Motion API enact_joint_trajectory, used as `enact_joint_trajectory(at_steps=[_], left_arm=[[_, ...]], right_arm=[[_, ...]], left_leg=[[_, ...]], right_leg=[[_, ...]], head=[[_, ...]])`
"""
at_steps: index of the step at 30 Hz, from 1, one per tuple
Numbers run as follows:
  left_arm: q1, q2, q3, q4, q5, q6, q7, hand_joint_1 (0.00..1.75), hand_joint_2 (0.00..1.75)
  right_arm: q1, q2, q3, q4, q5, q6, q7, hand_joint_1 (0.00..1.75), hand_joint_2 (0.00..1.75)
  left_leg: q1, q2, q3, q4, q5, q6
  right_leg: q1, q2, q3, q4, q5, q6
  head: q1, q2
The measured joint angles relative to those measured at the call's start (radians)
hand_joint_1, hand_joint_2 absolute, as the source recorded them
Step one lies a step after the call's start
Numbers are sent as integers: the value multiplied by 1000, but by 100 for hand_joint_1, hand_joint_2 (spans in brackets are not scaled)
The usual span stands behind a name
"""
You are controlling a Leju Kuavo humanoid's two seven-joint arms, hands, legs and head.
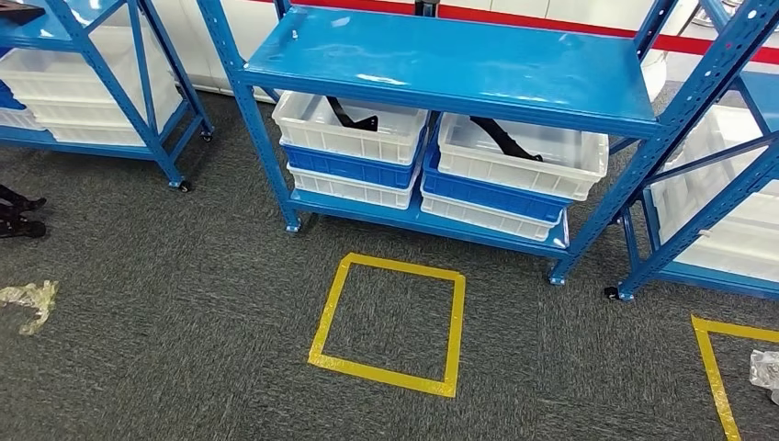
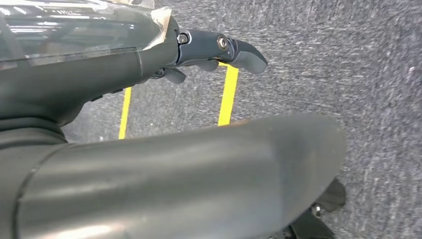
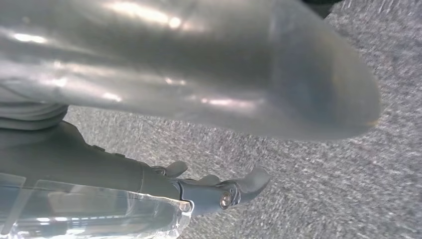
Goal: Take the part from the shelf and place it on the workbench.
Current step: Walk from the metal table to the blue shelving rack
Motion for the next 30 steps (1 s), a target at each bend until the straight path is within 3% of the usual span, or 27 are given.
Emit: enact_joint_trajectory(at_steps=[2, 3, 6, 7, 8, 9, 11, 13, 17, 19, 22, 24, 25, 27, 28, 29, 30], left_arm=[[-3, -2, 0, 0, -1, 1, 0, 0, 0], [-4, -3, 0, 0, -1, 1, 0, 0, 0], [-3, -4, 0, 0, -2, 1, 1, 0, 0], [-1, -5, 0, 0, -3, 2, 1, 0, 0], [1, -5, 0, 0, -3, 2, 1, 0, 0], [2, -4, 0, 0, -3, 2, 1, 0, 0], [3, -3, 0, 0, -5, 2, 1, 0, 0], [2, 1, 0, 0, -8, 2, 1, 0, 0], [3, 1, 0, 0, -10, 2, 3, 0, 0], [2, 2, -1, 0, -10, 1, 4, 0, 0], [1, 1, -1, 0, -10, 1, 5, 0, 0], [3, 0, -2, 0, -10, 1, 7, 0, 0], [5, 0, -2, 0, -10, 2, 8, 0, 0], [6, 0, -2, 0, -9, 3, 8, 0, 0], [6, 0, -2, 0, -8, 3, 8, 0, 0], [6, 0, -2, 0, -8, 5, 8, 0, 0], [5, -1, -2, 0, -7, 7, 9, 0, 0]], right_arm=[[1, -2, 0, 0, 0, 0, 0, 0, 0], [0, -3, 0, 0, 0, 0, 0, 0, 0], [-3, -6, 0, 0, 0, 0, 0, 0, 0], [-2, -5, 0, 0, 0, 0, 0, 0, 0], [0, -5, 0, 0, 0, 0, 0, 0, 0], [1, -4, 0, 0, 0, 0, 0, 0, 0], [2, -3, 0, 0, 0, 0, 0, 0, 0], [1, 0, 0, 0, -1, 0, 0, 0, 0], [1, 3, 0, 0, -2, 0, 0, 0, 0], [0, 2, 0, 0, -2, 0, -1, 0, 0], [1, -1, 0, 0, -1, 0, -1, 0, 0], [7, -2, 0, 0, 0, 0, 0, 0, 0], [10, -2, 0, 0, 0, 0, 0, 0, 0], [13, -1, 0, 1, 0, 0, 0, 0, 0], [12, -1, 0, 1, 0, 0, 0, 0, 0], [12, -1, 0, 2, 0, 0, 0, 0, 0], [11, -2, 0, 2, 0, 0, 0, 0, 0]], left_leg=[[7, 0, -9, 34, 0, -9], [8, -1, -33, 75, -3, -12], [8, -5, -160, 256, -56, -17], [7, -6, -196, 290, -72, -16], [6, -6, -217, 293, -72, -13], [4, -7, -223, 267, -52, -8], [-5, -9, -194, 143, 41, 12], [-18, -16, -163, 52, 91, 27], [-24, -22, -118, 9, 83, 45], [-20, -21, -82, -2, 74, 53], [-19, -22, -50, -4, 46, 55], [-16, -25, -21, -4, 21, 50], [-14, -27, -5, -4, 8, 46], [-12, -27, 25, -3, -21, 37], [-11, -26, 39, -4, -36, 31], [-10, -26, 54, -7, -47, 23], [-8, -25, 70, -8, -54, 15]], right_leg=[[0, 5, 17, -3, -3, -19], [0, 6, 28, -5, -7, -28], [7, 9, 48, -6, -25, -52], [11, 12, 56, -6, -33, -56], [14, 15, 65, -6, -41, -58], [16, 19, 75, -6, -49, -58], [18, 23, 96, -7, -69, -56], [20, 28, 111, -12, -88, -47], [20, 27, 137, 9, -86, -18], [18, 22, 95, 87, -98, -16], [13, 19, -24, 226, -160, -21], [6, 19, -67, 214, -177, -9], [2, 18, -72, 176, -161, 3], [-4, 10, -66, 77, -68, 31], [0, 3, -58, 45, -26, 32], [5, -2, -45, 23, 8, 26], [10, -5, -34, 15, 20, 12]], head=[[-2, 0], [-4, 0], [-7, 0], [-7, 0], [-7, 0], [-7, 0], [-7, 0], [-6, 0], [-5, 0], [-3, 0], [-2, 0], [-1, 0], [-1, 0], [-1, 0], [-2, 0], [-3, 0], [-5, 0]])
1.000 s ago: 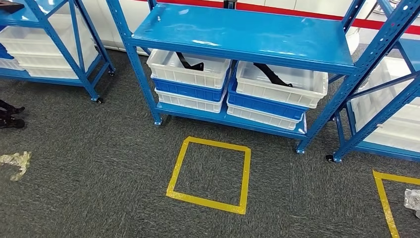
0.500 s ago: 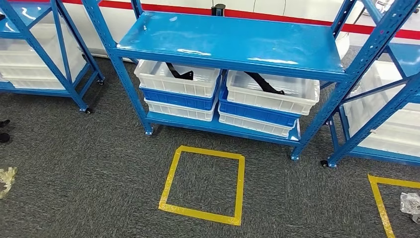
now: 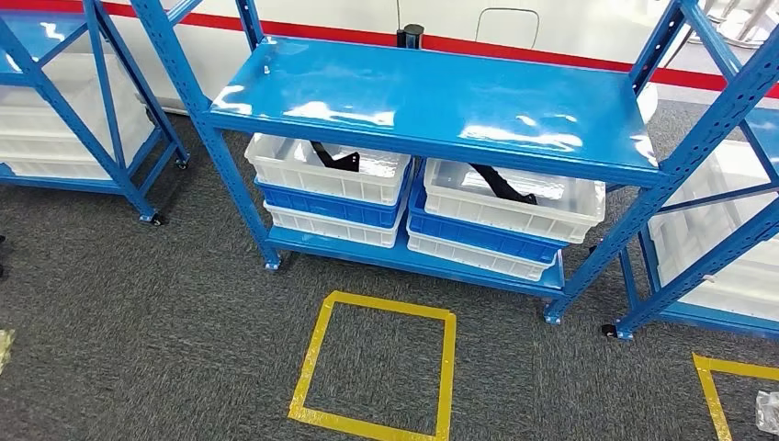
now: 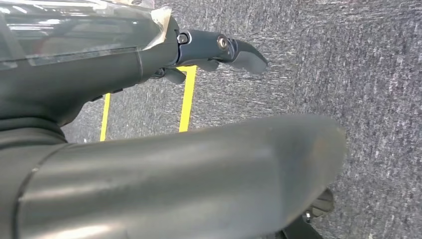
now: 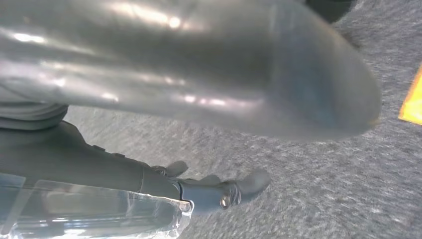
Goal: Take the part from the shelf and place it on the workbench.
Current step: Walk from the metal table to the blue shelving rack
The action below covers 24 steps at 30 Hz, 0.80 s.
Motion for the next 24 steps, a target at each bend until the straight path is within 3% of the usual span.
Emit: enact_joint_trajectory(at_steps=[1, 3, 5, 8, 9, 10, 12, 14, 16, 18, 19, 21, 23, 24], left_arm=[[-2, -2, 0, 0, 0, 3, 0, 0, 0], [-6, -7, 0, 0, -2, 13, -1, 0, 0], [-8, -9, -2, 0, -8, 23, -5, 0, 0], [-5, -10, -5, 0, -13, 30, -11, 0, 0], [-4, -10, -6, 0, -13, 32, -11, 0, 0], [-3, -9, -6, 0, -13, 33, -11, 0, 0], [-2, -9, -6, 1, -14, 35, -11, 0, 0], [0, -9, -6, 2, -14, 35, -11, 0, 0], [2, -10, -7, 2, -15, 35, -11, 0, 0], [1, -11, -7, 2, -17, 35, -11, 0, 0], [0, -11, -8, 2, -19, 35, -11, 0, 0], [-3, -11, -8, 2, -21, 35, -10, 0, 0], [-3, -11, -8, 2, -22, 35, -10, 0, 0], [-2, -11, -8, 2, -22, 36, -9, 0, 0]], right_arm=[[-2, -2, 0, 0, 0, 0, 0, 0, 0], [-6, -6, 0, 0, 0, 0, 0, 0, 0], [-8, -9, -1, 0, -1, -1, -1, 0, 0], [-7, -5, -7, 0, -2, -1, -1, 0, 0], [-6, -4, -10, 0, -2, -1, -1, 0, 0], [-5, -3, -12, 0, -2, -1, -1, 0, 0], [-4, -3, -14, 0, -2, -1, -1, 0, 0], [-6, -4, -16, 0, -2, -2, -1, 0, 0], [-6, -5, -16, 0, -2, -3, -2, 0, 0], [-2, -5, -17, 0, -2, -4, -2, 0, 0], [-1, -4, -17, 0, -2, -4, -2, 0, 0], [-3, -3, -17, 0, -2, -4, -2, 0, 0], [-5, -3, -17, 0, -2, -4, -2, 0, 0], [-3, -4, -17, 0, -2, -4, -2, 0, 0]], left_leg=[[2, 1, 9, -1, 2, -6], [7, 5, 2, 33, 17, -13], [10, 7, -51, 117, 8, -17], [15, 8, -162, 244, -68, -29], [19, 8, -184, 247, -71, -34], [23, 7, -194, 224, -49, -40], [40, -15, -178, 114, 51, -56], [47, -46, -165, 44, 81, -60], [41, -48, -163, 43, 74, -42], [36, -30, -156, 42, 100, -21], [34, -20, -155, 41, 102, -13], [26, 2, -153, 40, 100, -1], [15, 25, -151, 40, 93, 9], [9, 35, -148, 40, 89, 14]], right_leg=[[5, 2, 16, -6, -1, -17], [-1, 9, 45, -30, -1, -32], [-6, 15, 70, -47, -5, -44], [-9, 32, 87, -51, -20, -58], [-12, 41, 94, -51, -26, -57], [-16, 52, 103, -50, -32, -53], [-25, 73, 115, -49, -45, -38], [-25, 94, 115, -45, -57, -20], [-22, 112, 109, -44, -65, -3], [-24, 106, 102, -33, -73, 7], [-24, 87, 90, -7, -85, 6], [-17, 39, 26, 106, -130, -5], [-9, 25, -51, 231, -167, -13], [-6, 23, -71, 256, -166, -13]], head=[[-2, 0], [-3, 0], [-3, 0], [-4, 0], [-4, 0], [-4, 0], [-6, 0], [-10, 0], [-12, 0], [-8, 0], [-4, 0], [1, 0], [2, 0], [2, 0]])
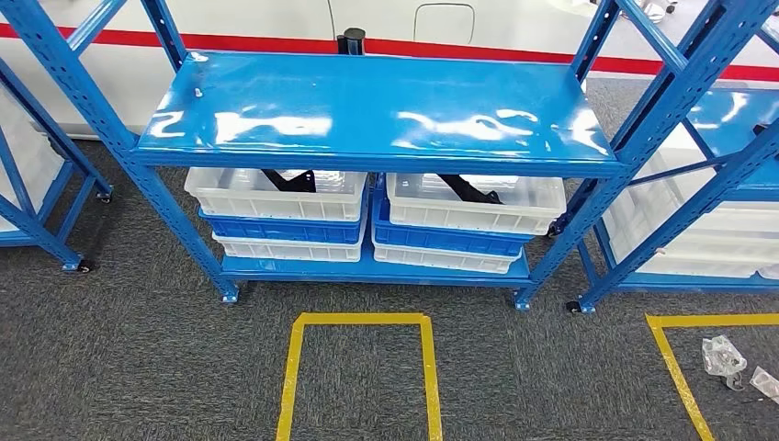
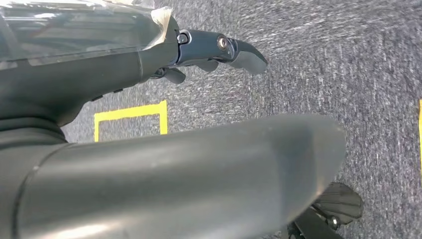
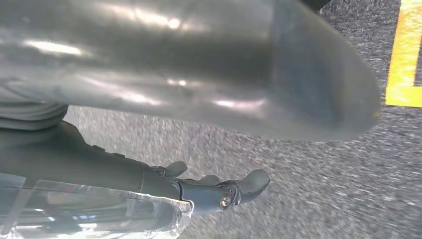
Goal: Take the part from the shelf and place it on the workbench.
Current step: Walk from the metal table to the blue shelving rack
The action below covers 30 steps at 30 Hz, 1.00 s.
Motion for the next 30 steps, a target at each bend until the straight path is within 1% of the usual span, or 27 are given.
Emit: enact_joint_trajectory(at_steps=[1, 2, 3, 4, 5, 6, 7, 8, 9, 10, 11, 12, 13, 14, 15, 16, 17, 18, 19, 20, 21, 22, 25, 29, 30], left_arm=[[0, 0, -1, 0, -1, 0, 0, 0, 0], [0, 0, -2, 0, -2, 0, 1, 0, 0], [0, -1, -5, 0, -2, 0, 1, 0, 0], [-1, -1, -6, 0, -3, 0, 1, 0, 0], [-1, -2, -8, 0, -4, 0, 2, 0, 0], [-1, -3, -9, 0, -6, 0, 2, 0, 0], [-2, -3, -10, 0, -7, 0, 2, 0, 0], [-2, -4, -11, 0, -8, 0, 3, 0, 0], [-3, -5, -12, 0, -10, 0, 4, 0, 0], [-3, -5, -12, 0, -10, 0, 4, 0, 0], [-4, -5, -13, 0, -10, 0, 4, 0, 0], [-4, -5, -13, 0, -11, 0, 5, 0, 0], [-3, -4, -13, 0, -11, 0, 5, 0, 0], [-1, -4, -13, 0, -11, 0, 5, 0, 0], [0, -3, -13, 0, -11, 0, 5, 0, 0], [1, -3, -13, 0, -11, 1, 5, 0, 0], [2, -2, -13, 0, -11, 1, 5, 0, 0], [1, -2, -13, 0, -11, 1, 5, 0, 0], [1, -1, -13, 0, -11, 1, 5, 0, 0], [0, -1, -13, 0, -11, 1, 5, 0, 0], [-1, -1, -13, 0, -11, 1, 5, 0, 0], [-2, -1, -13, 0, -11, 1, 6, 0, 0], [-1, -2, -13, 0, -10, 2, 7, 0, 0], [-2, -2, -13, 0, -11, 9, 11, 0, 175], [-2, -2, -13, 0, -11, 11, 11, 0, 175]], right_arm=[[2, 0, 0, 0, 0, 0, 0, 0, 0], [4, 0, -1, 0, 0, 0, 0, 0, 0], [4, -1, -1, 0, 0, 0, 0, 0, 0], [4, -2, -1, 0, 0, -1, 0, 0, 0], [2, -2, -2, 0, 0, -1, 0, 0, 0], [1, -3, -3, 0, 0, -1, 0, 0, 0], [0, -3, -4, 0, 0, -1, 0, 0, 0], [0, -3, -4, 0, 0, -2, 0, 0, 0], [1, -3, -5, 0, 0, -3, -1, 0, 0], [2, -3, -5, 0, 1, -5, -2, 0, 0], [2, -2, -5, 0, 2, -7, -4, 0, 0], [2, -1, -5, 0, 2, -9, -5, 0, 0], [0, -1, -5, 0, 2, -10, -6, 0, 0], [-1, -1, -5, 0, 2, -10, -8, 0, 0], [-1, 0, -5, 0, 2, -10, -9, 0, 0], [0, 0, -5, 0, 2, -10, -10, 0, 0], [1, 0, -6, 0, 2, -11, -12, 0, 0], [1, 1, -6, 0, 1, -12, -14, 0, 0], [1, 1, -6, 0, 0, -12, -16, 0, 0], [1, 2, -6, 0, -1, -12, -17, 0, 0], [0, 2, -7, 0, -2, -13, -18, 0, 0], [1, 1, -7, 0, -2, -13, -18, 0, 0], [2, 1, -7, 0, -3, -14, -19, 0, 0], [2, 3, -10, 0, -2, -14, -21, 0, 0], [2, 3, -11, 0, -1, -14, -22, 0, 0]], left_leg=[[-5, 8, 5, 0, -4, 3], [-8, 16, 11, 0, -9, 5], [-11, 24, 18, 0, -13, 6], [-15, 31, 25, -1, -19, 5], [-18, 39, 30, -1, -24, 2], [-20, 46, 35, -3, -28, -2], [-22, 53, 40, -5, -32, -6], [-22, 61, 45, -9, -35, -11], [-21, 61, 47, -8, -39, -15], [-20, 49, 43, 5, -49, -21], [-18, 31, 30, 36, -68, -28], [-15, 9, 5, 86, -93, -34], [-13, -8, -29, 149, -120, -39], [-10, -16, -63, 205, -139, -43], [-8, -19, -88, 238, -141, -46], [-6, -20, -99, 238, -123, -48], [-3, -21, -89, 201, -88, -49], [0, -21, -67, 140, -46, -48], [1, -23, -42, 77, -15, -46], [1, -24, -21, 27, 5, -43], [1, -25, -8, -3, 13, -41], [0, -26, -2, -15, 13, -39], [-8, -27, 3, -19, 14, -36], [-15, -27, 3, -18, 13, -28], [-15, -27, 3, -18, 12, -26]], right_leg=[[4, -2, 0, -16, 18, 2], [9, -9, 17, -66, 48, 3], [16, -25, 44, -134, 81, 2], [23, -47, 69, -193, 110, -5], [31, -64, 86, -235, 128, -13], [36, -74, 94, -256, 137, -21], [40, -73, 95, -259, 140, -28], [39, -63, 98, -264, 141, -31], [31, -54, 103, -269, 144, -34], [24, -46, 110, -275, 146, -38], [16, -40, 116, -280, 148, -44], [11, -34, 119, -284, 150, -49], [11, -28, 121, -285, 149, -53], [11, -22, 122, -285, 148, -57], [11, -16, 123, -285, 147, -58], [11, -10, 125, -284, 145, -58], [10, -5, 128, -284, 143, -57], [10, -1, 132, -284, 141, -54], [12, 3, 134, -283, 137, -49], [15, 6, 136, -282, 134, -44], [19, 7, 135, -281, 131, -41], [24, 8, 133, -280, 129, -39], [25, 7, 132, -283, 128, -38], [20, 7, 137, -286, 130, -34], [20, 7, 137, -287, 131, -33]], head=[[0, 0], [0, 0], [1, 0], [0, 0], [-1, 0], [-2, 0], [-3, 0], [-3, 0], [-3, 0], [-4, 0], [-5, 0], [-7, 0], [-8, 0], [-8, 0], [-8, 0], [-8, 0], [-8, 0], [-8, 0], [-9, 0], [-9, 0], [-8, 0], [-8, 0], [-7, 0], [-7, 0], [-7, 0]])
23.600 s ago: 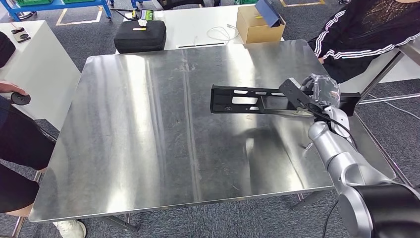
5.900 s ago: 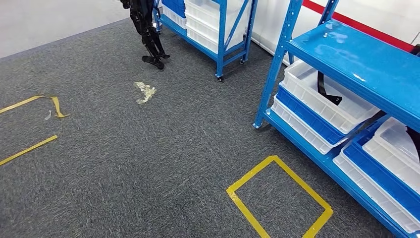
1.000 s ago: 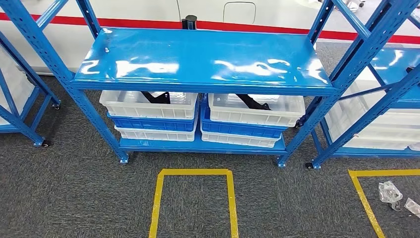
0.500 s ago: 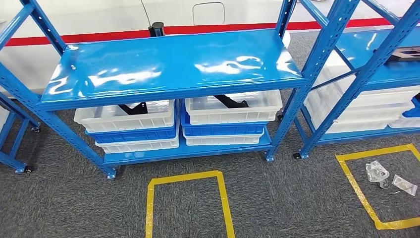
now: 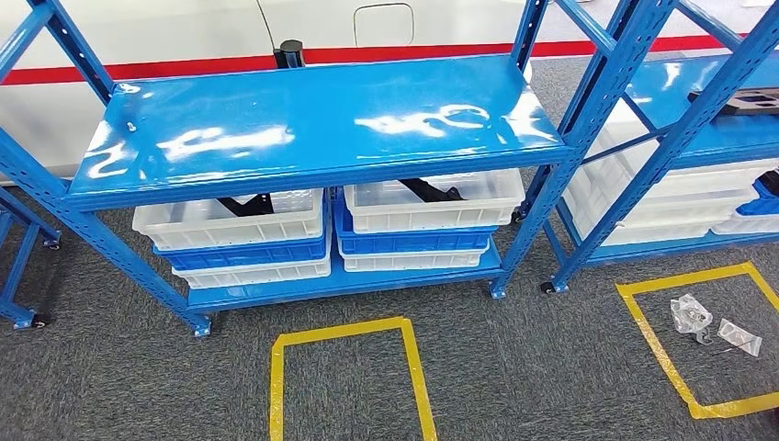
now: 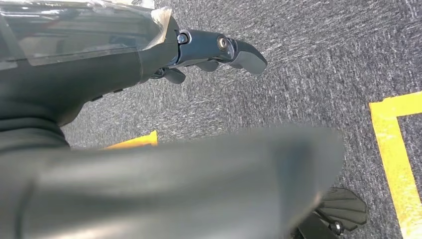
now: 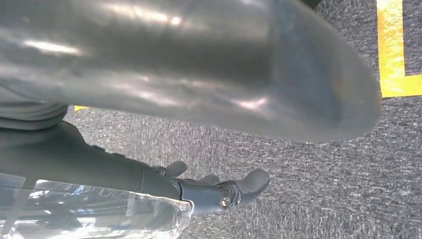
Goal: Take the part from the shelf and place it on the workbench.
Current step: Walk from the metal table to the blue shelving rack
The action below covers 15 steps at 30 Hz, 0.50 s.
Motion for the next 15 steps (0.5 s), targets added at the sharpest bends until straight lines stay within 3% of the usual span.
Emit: enact_joint_trajectory(at_steps=[3, 7, 15], left_arm=[[0, 0, 0, 0, 1, 3, 0, 0, 175], [0, 0, 0, 0, 5, 5, 0, 0, 175], [0, 0, 0, 0, 9, 8, 0, 0, 175]], right_arm=[[0, 0, -2, 0, 3, 0, -1, 0, 0], [0, 3, -4, 0, 4, 2, -8, 0, 0], [0, 3, -5, 0, 10, 23, -22, 0, 0]], left_leg=[[0, 0, 0, 0, -1, 2], [0, 0, 0, 1, -1, 2], [2, 0, 2, -1, -1, 2]], right_leg=[[0, 0, 0, -1, 0, 1], [-1, 0, 0, -1, 0, 12], [1, 0, 1, -1, -1, 12]], head=[[0, 0], [0, 0], [-1, 0]])
